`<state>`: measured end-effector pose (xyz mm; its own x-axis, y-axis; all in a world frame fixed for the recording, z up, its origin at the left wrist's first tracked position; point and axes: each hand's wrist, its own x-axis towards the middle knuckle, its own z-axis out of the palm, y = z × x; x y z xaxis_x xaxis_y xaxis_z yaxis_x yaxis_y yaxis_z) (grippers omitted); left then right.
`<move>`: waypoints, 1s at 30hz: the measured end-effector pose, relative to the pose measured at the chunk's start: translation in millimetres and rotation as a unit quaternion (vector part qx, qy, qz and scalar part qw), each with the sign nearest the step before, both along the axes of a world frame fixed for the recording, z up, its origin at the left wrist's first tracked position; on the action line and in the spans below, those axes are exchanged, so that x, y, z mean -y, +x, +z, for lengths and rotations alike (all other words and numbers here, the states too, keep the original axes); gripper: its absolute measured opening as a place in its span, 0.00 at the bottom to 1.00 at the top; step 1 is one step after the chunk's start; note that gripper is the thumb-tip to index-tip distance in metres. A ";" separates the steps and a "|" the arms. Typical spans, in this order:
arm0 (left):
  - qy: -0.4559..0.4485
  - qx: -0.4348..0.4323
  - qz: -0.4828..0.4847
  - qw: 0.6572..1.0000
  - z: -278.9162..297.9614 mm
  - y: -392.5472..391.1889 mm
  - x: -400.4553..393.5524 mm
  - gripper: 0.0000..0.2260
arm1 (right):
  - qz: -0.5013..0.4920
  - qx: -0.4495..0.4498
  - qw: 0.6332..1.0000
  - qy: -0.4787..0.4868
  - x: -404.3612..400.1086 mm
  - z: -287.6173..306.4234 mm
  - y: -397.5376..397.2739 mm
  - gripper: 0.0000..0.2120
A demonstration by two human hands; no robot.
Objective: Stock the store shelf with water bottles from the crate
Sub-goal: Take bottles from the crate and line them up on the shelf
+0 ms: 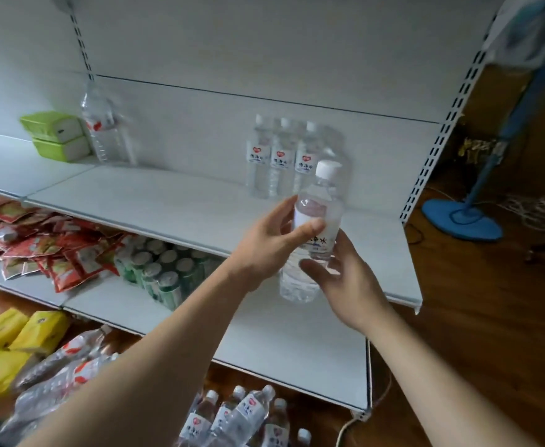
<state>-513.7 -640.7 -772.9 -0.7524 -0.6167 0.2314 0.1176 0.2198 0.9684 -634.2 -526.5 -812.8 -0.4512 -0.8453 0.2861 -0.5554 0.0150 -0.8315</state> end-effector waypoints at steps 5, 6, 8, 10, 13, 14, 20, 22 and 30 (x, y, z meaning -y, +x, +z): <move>-0.107 0.023 0.014 0.994 -2.5 -56.1 19.5 0.23 | -0.082 -0.021 0.996 -0.029 24.2 1.2 -47.3 0.31; -0.117 0.034 0.024 0.992 -5.2 -65.1 22.6 0.22 | -0.095 -0.018 0.995 -0.031 29.3 -0.2 -55.8 0.31; -0.139 0.065 0.035 0.987 -20.3 -82.8 33.5 0.23 | -0.116 -0.010 0.993 -0.035 39.1 -4.1 -70.7 0.31; -0.142 0.108 0.044 0.983 -35.7 -93.9 42.9 0.30 | -0.131 -0.003 0.991 -0.029 50.3 -11.2 -85.1 0.32; -0.124 0.159 0.071 0.977 -57.6 -104.9 56.6 0.26 | -0.145 -0.004 0.989 -0.026 69.9 -27.6 -103.6 0.32; -0.137 0.175 0.081 0.972 -63.7 -107.9 60.8 0.25 | -0.147 -0.005 0.989 -0.029 77.6 -32.0 -109.5 0.32; -0.183 0.233 0.121 0.947 -92.5 -142.1 98.1 0.28 | -0.148 -0.028 0.988 -0.036 124.8 -40.2 -147.0 0.29; -0.215 0.225 0.133 0.941 -94.5 -153.4 107.5 0.29 | -0.163 -0.037 0.985 -0.039 141.3 -42.2 -158.1 0.30; -0.286 0.260 0.131 0.913 -103.0 -177.0 129.2 0.28 | -0.212 -0.067 0.973 -0.056 195.4 -51.2 -187.0 0.33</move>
<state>-690.7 -769.9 -875.9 -0.6965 -0.6812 0.2257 -0.4545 0.6621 0.5959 -821.2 -721.9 -864.0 -0.7056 -0.5511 0.4454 -0.6220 0.1807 -0.7619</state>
